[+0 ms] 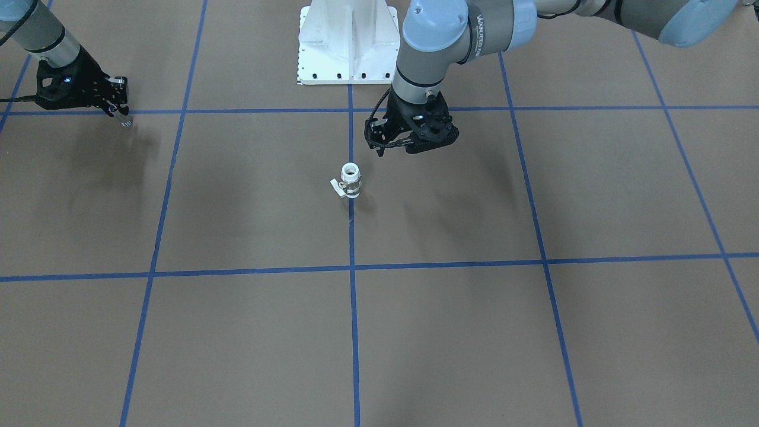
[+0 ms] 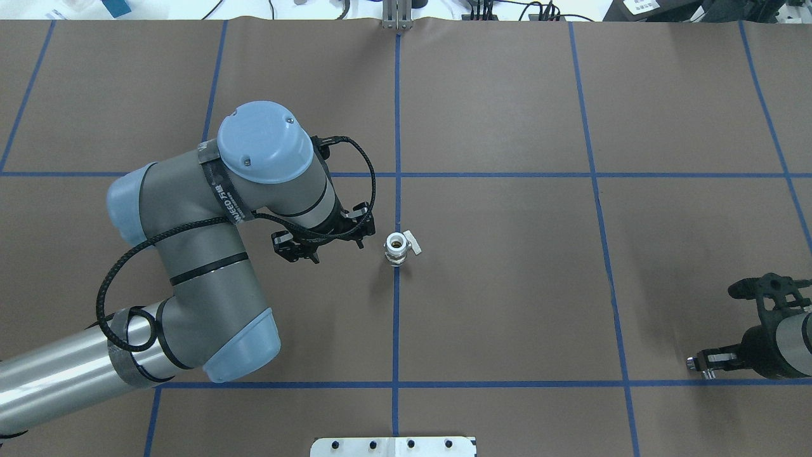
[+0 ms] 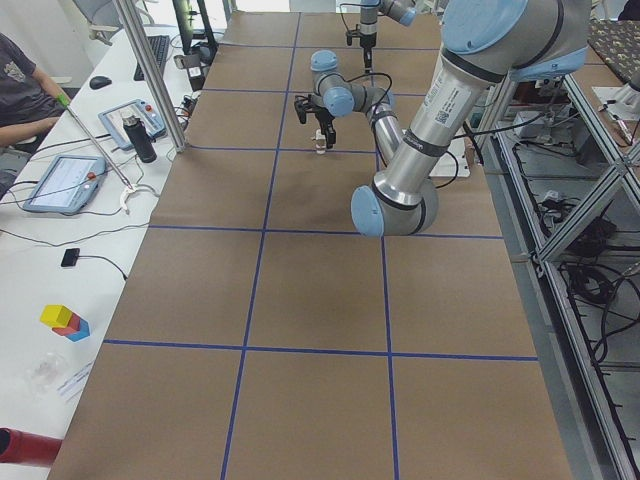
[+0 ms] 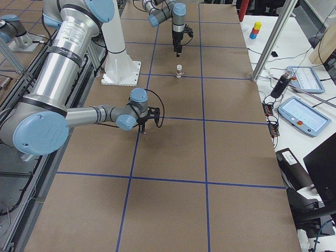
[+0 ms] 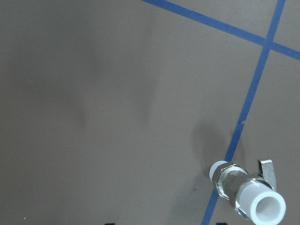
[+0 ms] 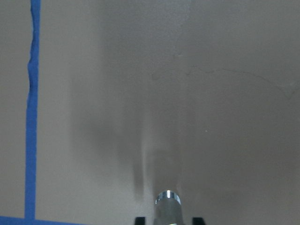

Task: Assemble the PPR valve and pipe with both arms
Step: 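Withdraw the left gripper while the right gripper brings the metal pipe inward, then position the pipe above the valve with the right gripper while the left arm retracts, then press the metal pipe down into the valve's top opening with the right gripper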

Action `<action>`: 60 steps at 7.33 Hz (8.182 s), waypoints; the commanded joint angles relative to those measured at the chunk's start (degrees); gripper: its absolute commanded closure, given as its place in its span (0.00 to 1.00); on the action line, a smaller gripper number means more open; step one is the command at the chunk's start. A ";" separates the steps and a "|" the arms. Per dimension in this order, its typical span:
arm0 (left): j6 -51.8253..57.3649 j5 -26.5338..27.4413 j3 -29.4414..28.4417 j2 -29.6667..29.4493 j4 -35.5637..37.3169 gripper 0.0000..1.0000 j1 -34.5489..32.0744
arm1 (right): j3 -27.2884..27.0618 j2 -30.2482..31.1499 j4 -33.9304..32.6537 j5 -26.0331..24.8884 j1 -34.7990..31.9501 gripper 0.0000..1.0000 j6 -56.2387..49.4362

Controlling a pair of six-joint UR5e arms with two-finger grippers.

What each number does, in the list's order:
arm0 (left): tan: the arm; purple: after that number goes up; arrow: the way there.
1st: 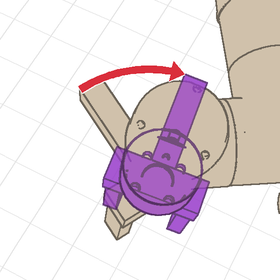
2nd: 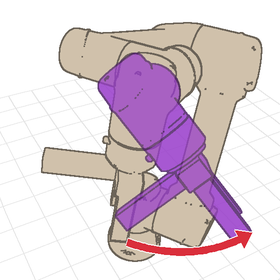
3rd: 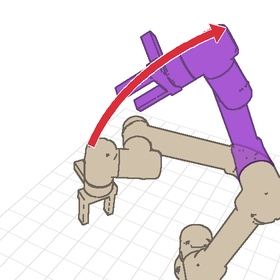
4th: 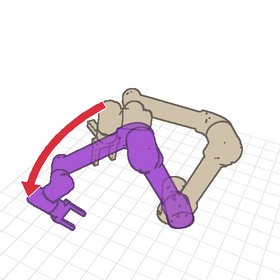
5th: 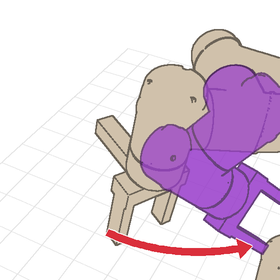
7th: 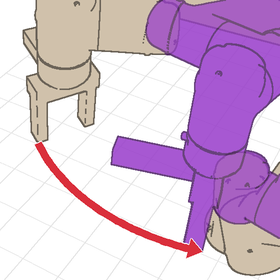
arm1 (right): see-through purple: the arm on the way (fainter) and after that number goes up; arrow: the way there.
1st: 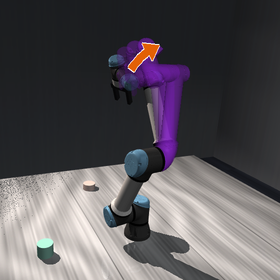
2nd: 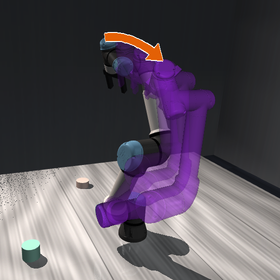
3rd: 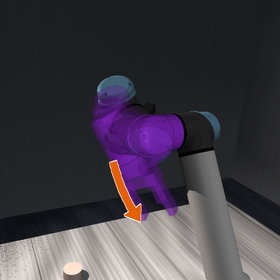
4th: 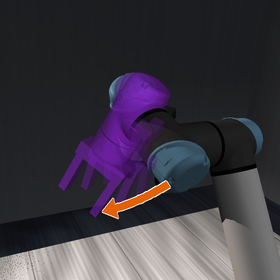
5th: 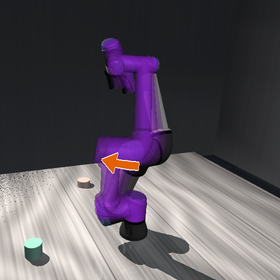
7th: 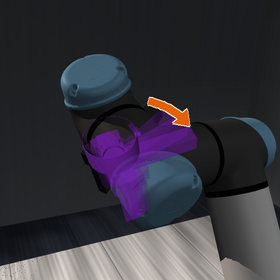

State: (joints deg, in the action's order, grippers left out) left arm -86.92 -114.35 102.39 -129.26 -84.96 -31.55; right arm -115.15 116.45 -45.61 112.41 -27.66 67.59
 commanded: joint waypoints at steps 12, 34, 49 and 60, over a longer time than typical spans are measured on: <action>24.76 -2.02 12.30 21.48 -0.73 0.23 -9.74 | -0.96 -50.20 -47.67 8.00 -9.18 1.00 7.18; 40.61 -6.33 11.16 36.80 -16.47 0.22 -17.75 | 20.58 -74.44 -51.15 0.88 -2.66 1.00 16.70; 40.52 -6.33 11.25 36.62 -16.47 0.22 -17.75 | 20.75 -74.53 -51.07 -0.17 -2.66 1.00 16.70; 40.34 -6.33 11.25 36.54 -16.47 0.22 -17.75 | 21.89 -74.52 -50.80 -0.35 -2.13 1.00 16.70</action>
State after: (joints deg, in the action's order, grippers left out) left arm -46.52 -120.67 113.64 -92.71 -101.43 -49.31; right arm -93.55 41.92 -96.50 112.06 -29.80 84.29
